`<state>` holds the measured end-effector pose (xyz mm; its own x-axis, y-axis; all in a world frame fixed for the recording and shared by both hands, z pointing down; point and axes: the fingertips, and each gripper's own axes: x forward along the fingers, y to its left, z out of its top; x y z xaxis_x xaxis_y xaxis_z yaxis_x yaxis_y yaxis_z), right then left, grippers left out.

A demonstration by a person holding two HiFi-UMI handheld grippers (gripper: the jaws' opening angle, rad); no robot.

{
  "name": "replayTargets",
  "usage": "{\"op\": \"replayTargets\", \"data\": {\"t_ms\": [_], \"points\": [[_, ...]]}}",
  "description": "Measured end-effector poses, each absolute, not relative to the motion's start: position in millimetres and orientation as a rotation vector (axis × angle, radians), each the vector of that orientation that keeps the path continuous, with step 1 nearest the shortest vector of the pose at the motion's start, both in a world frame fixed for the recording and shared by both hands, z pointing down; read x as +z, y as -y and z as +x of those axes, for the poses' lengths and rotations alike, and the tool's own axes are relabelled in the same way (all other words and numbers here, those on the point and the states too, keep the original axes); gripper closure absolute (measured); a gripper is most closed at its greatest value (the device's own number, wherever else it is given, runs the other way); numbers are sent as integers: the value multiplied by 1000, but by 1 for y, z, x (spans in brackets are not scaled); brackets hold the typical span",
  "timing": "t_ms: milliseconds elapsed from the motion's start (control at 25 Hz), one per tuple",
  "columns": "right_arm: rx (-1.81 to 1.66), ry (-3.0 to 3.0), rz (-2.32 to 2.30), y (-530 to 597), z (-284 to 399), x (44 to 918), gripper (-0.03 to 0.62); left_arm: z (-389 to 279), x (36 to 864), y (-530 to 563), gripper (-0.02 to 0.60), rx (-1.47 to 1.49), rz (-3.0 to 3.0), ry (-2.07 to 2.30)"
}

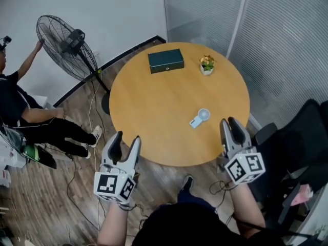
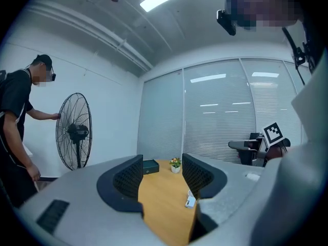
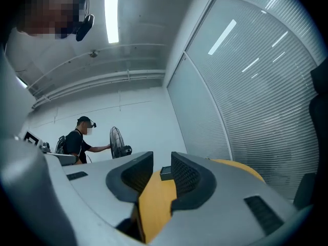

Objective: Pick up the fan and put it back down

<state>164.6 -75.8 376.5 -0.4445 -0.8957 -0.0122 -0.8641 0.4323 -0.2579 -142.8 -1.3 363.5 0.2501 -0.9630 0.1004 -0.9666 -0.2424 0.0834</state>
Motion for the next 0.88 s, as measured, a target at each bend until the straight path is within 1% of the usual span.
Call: {"op": "replayTargets", "data": {"t_ms": [400, 880], "points": [[-442, -2521, -1611, 148, 187, 411, 480, -119, 377, 73, 345, 69, 2386, 1810], [-663, -2396, -1841, 185, 179, 475, 467, -124, 404, 161, 345, 90, 2488, 1572]]}}
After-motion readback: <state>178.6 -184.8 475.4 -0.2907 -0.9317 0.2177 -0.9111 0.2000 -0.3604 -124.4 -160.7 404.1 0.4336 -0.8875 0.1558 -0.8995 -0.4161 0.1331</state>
